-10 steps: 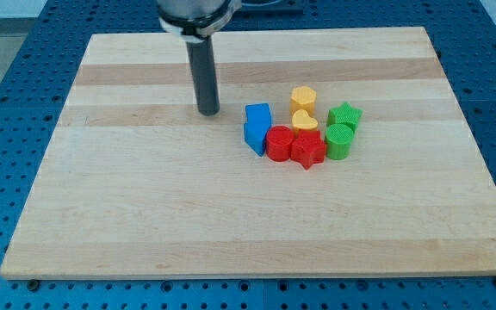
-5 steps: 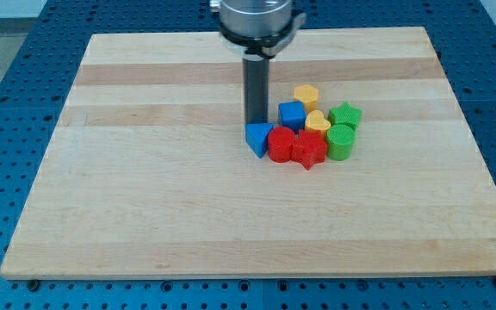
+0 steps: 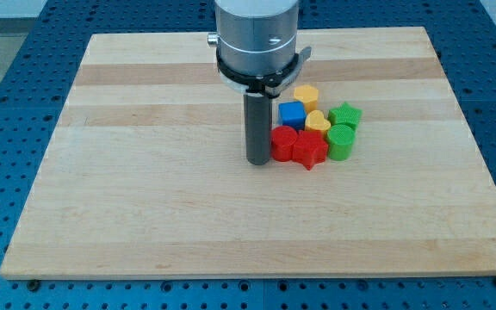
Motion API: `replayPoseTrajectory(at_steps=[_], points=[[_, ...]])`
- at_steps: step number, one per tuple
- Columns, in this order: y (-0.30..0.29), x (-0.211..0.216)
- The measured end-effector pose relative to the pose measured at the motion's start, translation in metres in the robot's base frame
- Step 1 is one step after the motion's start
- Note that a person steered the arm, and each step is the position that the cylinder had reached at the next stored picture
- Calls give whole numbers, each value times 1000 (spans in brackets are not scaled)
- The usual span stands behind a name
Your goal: Move the blue triangle closer to the blue triangle
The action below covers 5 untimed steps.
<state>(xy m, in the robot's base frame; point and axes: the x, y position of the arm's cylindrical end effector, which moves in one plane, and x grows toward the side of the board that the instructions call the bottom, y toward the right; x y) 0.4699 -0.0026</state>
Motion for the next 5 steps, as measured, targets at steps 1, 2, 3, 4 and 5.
replayPoseTrajectory(at_steps=[1, 2, 3, 4, 5], points=[[-19, 0], [-49, 0], [-49, -3], [-37, -19], [-31, -22]])
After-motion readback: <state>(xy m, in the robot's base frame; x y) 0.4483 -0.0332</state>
